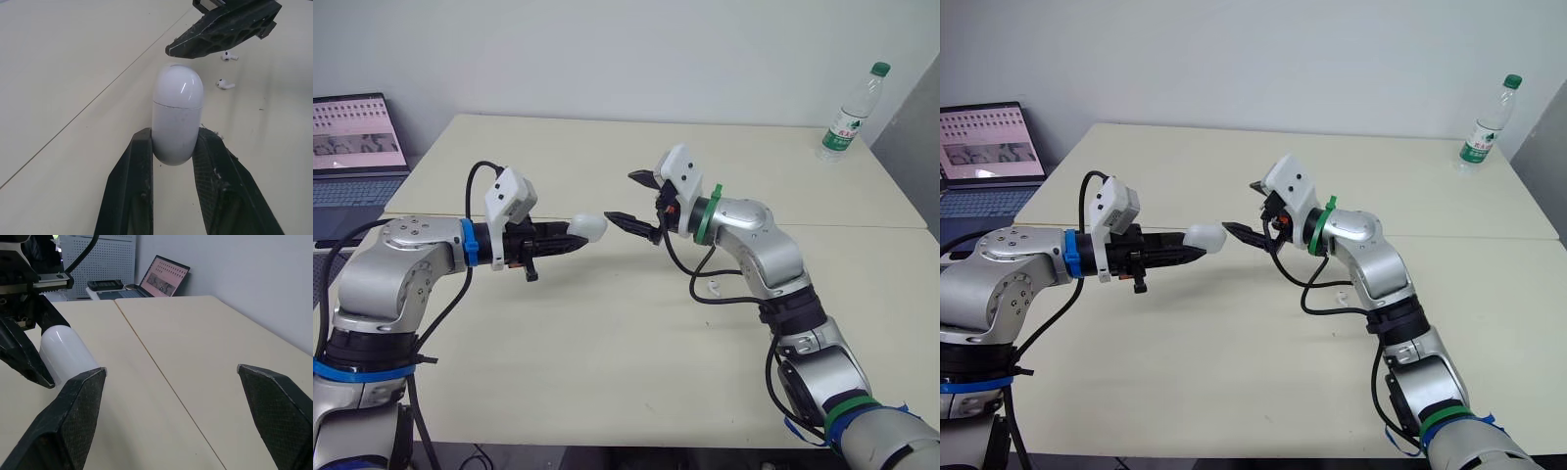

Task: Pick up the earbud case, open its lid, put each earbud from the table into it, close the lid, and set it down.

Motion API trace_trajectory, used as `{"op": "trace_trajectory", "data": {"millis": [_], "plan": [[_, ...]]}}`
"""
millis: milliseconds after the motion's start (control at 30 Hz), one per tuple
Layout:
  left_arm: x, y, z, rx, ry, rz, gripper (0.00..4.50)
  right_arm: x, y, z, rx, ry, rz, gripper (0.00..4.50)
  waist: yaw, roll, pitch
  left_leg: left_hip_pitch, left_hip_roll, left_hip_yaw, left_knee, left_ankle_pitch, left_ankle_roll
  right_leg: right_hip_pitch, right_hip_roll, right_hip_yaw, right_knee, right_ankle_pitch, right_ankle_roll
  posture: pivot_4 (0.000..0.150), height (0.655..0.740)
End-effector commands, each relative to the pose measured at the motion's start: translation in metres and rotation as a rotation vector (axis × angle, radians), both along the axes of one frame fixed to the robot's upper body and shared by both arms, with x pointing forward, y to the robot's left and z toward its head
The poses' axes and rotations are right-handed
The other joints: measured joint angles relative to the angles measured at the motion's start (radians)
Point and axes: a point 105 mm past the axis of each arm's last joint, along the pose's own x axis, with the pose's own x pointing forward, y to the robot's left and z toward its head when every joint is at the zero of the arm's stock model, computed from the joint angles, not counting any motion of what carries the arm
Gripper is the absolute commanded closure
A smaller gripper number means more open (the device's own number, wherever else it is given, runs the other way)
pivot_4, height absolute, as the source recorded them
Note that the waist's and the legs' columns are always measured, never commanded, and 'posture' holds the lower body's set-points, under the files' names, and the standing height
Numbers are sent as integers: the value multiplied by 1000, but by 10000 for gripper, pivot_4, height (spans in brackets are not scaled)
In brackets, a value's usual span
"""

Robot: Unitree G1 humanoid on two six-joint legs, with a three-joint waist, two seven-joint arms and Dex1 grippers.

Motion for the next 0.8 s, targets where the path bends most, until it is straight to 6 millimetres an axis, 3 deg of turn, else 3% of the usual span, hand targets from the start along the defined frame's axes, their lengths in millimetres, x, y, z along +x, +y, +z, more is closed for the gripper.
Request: {"op": "trace_trajectory", "data": {"millis": [33, 233, 567, 800], "plan": [[-2, -3, 14, -10, -55, -24, 37490, -9, 0, 15, 30, -35, 51, 275, 0, 0, 0, 0, 0, 0, 0, 0, 0, 0, 0, 0, 0, 0, 0, 1500, 7400], [0, -3, 15, -9, -64, -20, 37490, -26, 8, 3, -21, 1, 144, 275, 0, 0, 0, 0, 0, 0, 0, 0, 0, 0, 0, 0, -1, 0, 0, 1500, 7400], [-5, -6, 13, -2, -63, -43, 37490, -20, 18, 9, -10, -16, 123, 275, 0, 0, 0, 0, 0, 0, 0, 0, 0, 0, 0, 0, 0, 0, 0, 1500, 7400], [-8, -6, 12, -5, -61, -48, 37490, -11, 14, 16, 21, -6, 98, 275, 0, 0, 0, 0, 0, 0, 0, 0, 0, 0, 0, 0, -1, 0, 0, 1500, 7400]]}}
